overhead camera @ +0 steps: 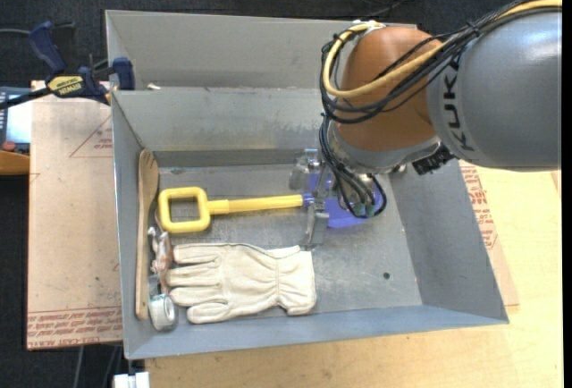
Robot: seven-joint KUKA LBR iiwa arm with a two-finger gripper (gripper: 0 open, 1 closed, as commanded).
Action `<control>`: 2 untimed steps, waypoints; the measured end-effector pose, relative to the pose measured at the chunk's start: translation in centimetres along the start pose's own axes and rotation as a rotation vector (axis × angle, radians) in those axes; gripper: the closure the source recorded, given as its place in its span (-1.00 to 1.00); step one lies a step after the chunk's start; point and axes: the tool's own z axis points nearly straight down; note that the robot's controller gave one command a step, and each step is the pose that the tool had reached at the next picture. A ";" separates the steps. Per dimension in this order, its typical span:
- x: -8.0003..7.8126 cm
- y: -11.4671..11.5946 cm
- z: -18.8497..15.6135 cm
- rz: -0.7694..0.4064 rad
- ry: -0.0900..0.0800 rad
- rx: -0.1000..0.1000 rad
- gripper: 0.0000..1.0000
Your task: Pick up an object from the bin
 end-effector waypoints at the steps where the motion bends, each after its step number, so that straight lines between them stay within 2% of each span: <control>1: 3.8 0.6 8.0 -0.145 0.005 0.002 -1.00; 2: -2.5 -8.2 4.5 -0.136 -0.017 0.004 -1.00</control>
Offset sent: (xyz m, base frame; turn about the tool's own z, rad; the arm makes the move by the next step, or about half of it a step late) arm 0.0182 -0.0776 -0.0468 -0.1456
